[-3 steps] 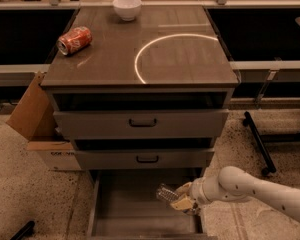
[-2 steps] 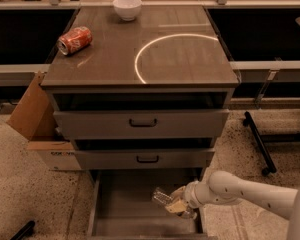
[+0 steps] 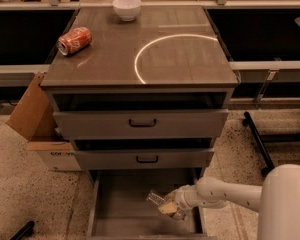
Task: Place water bottle into bottom drawer
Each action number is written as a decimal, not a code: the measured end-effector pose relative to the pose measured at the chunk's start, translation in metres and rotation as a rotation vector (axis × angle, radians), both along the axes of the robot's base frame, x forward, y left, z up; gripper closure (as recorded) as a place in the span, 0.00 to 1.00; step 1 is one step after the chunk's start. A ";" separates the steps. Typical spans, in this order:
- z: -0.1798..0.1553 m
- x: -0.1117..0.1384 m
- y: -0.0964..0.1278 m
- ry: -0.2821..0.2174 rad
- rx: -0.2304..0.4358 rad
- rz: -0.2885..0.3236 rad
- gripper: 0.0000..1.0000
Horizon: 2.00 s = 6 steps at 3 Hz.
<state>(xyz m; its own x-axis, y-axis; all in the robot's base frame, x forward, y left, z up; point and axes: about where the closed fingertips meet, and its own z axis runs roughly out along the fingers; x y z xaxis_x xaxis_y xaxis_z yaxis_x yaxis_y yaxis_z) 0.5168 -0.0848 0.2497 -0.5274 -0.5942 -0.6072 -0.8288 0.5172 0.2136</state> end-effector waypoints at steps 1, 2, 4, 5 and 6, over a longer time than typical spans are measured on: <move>-0.028 0.011 0.010 0.010 0.029 -0.032 0.84; -0.048 0.020 0.019 0.026 0.047 -0.043 0.61; -0.067 0.029 0.025 0.048 0.066 -0.049 0.15; -0.063 0.031 0.017 0.048 0.100 -0.061 0.00; -0.034 0.026 -0.007 0.005 0.149 -0.090 0.00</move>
Offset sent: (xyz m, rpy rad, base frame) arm 0.0334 0.0253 -0.0718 0.0674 0.0401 -0.0621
